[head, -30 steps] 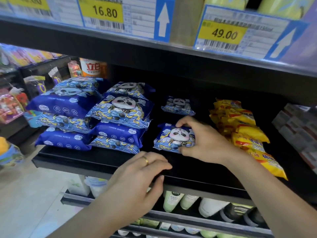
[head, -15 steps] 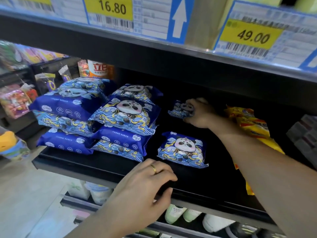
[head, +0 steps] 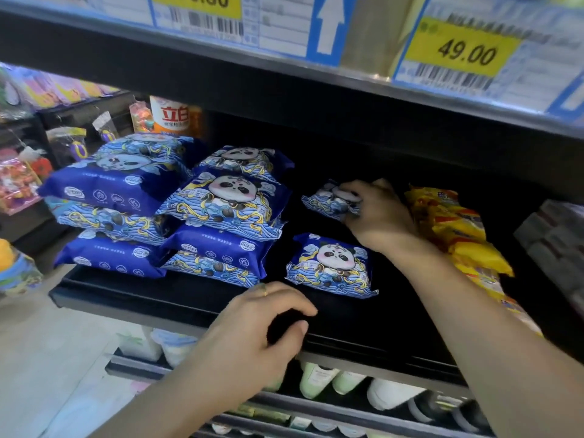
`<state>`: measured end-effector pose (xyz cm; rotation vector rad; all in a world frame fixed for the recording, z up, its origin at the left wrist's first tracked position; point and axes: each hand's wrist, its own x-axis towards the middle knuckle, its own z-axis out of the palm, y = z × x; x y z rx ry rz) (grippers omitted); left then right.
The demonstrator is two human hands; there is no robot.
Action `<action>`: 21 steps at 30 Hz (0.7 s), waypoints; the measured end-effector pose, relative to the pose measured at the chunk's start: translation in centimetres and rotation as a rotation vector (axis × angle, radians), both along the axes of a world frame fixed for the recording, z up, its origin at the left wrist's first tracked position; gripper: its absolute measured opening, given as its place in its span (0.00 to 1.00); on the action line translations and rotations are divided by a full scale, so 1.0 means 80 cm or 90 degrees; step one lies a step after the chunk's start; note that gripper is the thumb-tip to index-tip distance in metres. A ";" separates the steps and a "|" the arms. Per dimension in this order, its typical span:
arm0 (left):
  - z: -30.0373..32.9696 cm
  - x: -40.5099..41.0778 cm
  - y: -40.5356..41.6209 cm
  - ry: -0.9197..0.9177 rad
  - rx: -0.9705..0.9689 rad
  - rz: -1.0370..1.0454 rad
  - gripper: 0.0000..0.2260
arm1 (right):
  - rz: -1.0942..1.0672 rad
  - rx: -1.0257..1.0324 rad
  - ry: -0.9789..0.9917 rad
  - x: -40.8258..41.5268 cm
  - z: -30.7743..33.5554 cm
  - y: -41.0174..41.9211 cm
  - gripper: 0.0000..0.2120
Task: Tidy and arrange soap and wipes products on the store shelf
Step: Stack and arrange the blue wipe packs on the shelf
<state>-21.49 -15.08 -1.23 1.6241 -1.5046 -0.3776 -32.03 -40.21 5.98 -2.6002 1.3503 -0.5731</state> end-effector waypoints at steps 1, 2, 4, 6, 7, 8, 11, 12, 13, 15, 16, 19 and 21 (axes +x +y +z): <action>0.002 0.000 0.001 0.072 0.000 0.012 0.08 | 0.004 -0.016 -0.025 -0.013 0.002 0.023 0.26; 0.006 -0.001 0.003 0.155 0.006 0.018 0.09 | 0.017 -0.037 -0.056 -0.027 0.002 0.047 0.27; 0.011 -0.001 0.006 0.314 0.028 0.014 0.10 | 0.060 -0.080 -0.115 -0.055 -0.001 0.096 0.28; 0.017 -0.003 0.009 0.417 0.047 0.010 0.08 | 0.110 -0.102 -0.152 -0.080 -0.007 0.139 0.30; 0.019 -0.005 0.010 0.457 0.046 -0.001 0.12 | 0.134 -0.108 -0.159 -0.090 -0.010 0.157 0.31; 0.019 -0.006 0.011 0.495 0.038 -0.013 0.15 | 0.154 -0.113 -0.160 -0.098 -0.014 0.173 0.32; 0.027 -0.014 0.013 0.573 0.003 -0.036 0.18 | 0.194 -0.119 -0.147 -0.114 -0.027 0.211 0.33; 0.028 -0.016 0.012 0.578 0.001 -0.042 0.18 | 0.202 -0.123 -0.147 -0.118 -0.031 0.220 0.34; 0.028 -0.017 0.012 0.574 0.001 -0.041 0.17 | 0.206 -0.127 -0.152 -0.121 -0.033 0.227 0.34; 0.027 -0.018 0.013 0.562 -0.004 -0.030 0.12 | 0.208 -0.117 -0.177 -0.127 -0.036 0.234 0.31; 0.027 -0.018 0.014 0.560 -0.008 -0.028 0.11 | 0.209 -0.105 -0.194 -0.131 -0.036 0.236 0.30; 0.027 -0.013 0.019 0.556 -0.001 -0.041 0.10 | 0.232 -0.048 -0.255 -0.139 -0.036 0.238 0.29; 0.029 -0.009 0.022 0.558 0.004 -0.063 0.14 | 0.260 0.024 -0.320 -0.143 -0.037 0.238 0.30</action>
